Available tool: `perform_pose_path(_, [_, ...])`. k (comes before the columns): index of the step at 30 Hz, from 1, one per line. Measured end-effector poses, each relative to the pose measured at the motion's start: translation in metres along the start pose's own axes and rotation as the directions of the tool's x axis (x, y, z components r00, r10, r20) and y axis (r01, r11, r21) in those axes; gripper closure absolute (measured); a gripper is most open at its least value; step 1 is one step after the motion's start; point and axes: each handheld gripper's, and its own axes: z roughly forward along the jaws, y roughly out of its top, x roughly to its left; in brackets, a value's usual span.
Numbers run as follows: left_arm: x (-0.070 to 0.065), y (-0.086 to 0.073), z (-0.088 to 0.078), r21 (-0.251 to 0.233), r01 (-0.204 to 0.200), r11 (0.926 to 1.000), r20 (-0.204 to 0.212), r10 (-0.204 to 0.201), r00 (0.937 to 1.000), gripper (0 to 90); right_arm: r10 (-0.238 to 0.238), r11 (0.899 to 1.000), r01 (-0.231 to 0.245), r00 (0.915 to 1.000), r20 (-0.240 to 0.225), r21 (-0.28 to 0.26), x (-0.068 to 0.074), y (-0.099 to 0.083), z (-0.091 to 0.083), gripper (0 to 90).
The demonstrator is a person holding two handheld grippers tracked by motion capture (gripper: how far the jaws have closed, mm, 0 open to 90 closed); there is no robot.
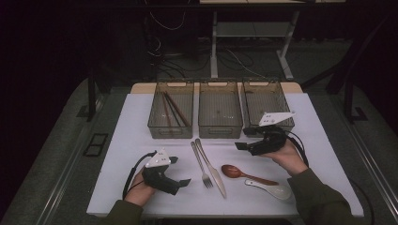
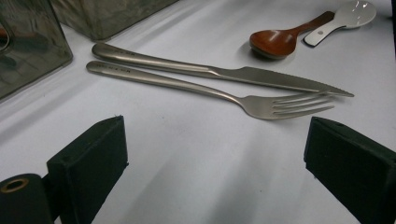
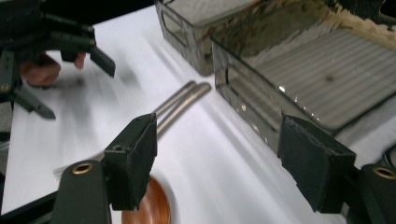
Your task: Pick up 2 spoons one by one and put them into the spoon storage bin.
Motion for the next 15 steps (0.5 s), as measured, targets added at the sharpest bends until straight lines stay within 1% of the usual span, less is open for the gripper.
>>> perform_pose_path(2, [-0.001,0.0,-0.001,-0.003,0.007,1.0,-0.002,-0.007,1.0,4.7,0.013,1.0,-0.013,0.9999,0.0,0.002,0.0,-0.006,-0.005,28.3])
perform_pose_path(6, [-0.003,-0.002,-0.002,0.004,0.006,1.0,-0.003,-0.006,1.0,4.7,0.013,1.0,-0.013,0.9999,0.004,0.026,0.0,-0.02,-0.012,28.2])
perform_pose_path(8, [-0.004,-0.001,-0.003,-0.001,0.004,1.0,-0.003,-0.004,1.0,4.7,0.016,1.0,-0.016,0.9998,0.01,0.027,0.001,-0.026,-0.017,28.2])
perform_pose_path(10, [-0.004,0.0,-0.002,-0.008,0.008,0.9999,-0.001,-0.008,1.0,4.7,0.025,0.999,-0.025,0.9997,0.006,0.033,0.001,-0.03,-0.021,28.2])
perform_pose_path(12, [-0.004,0.0,-0.001,0.003,0.002,1.0,-0.002,-0.002,1.0,4.7,0.023,0.999,-0.023,0.9996,0.015,0.042,0.001,-0.034,-0.025,28.2])
perform_pose_path(15, [-0.004,0.0,-0.001,0.004,-0.004,1.0,-0.002,0.004,1.0,4.7,0.032,0.999,-0.032,0.9995,0.003,0.037,0.001,-0.04,-0.032,28.3])
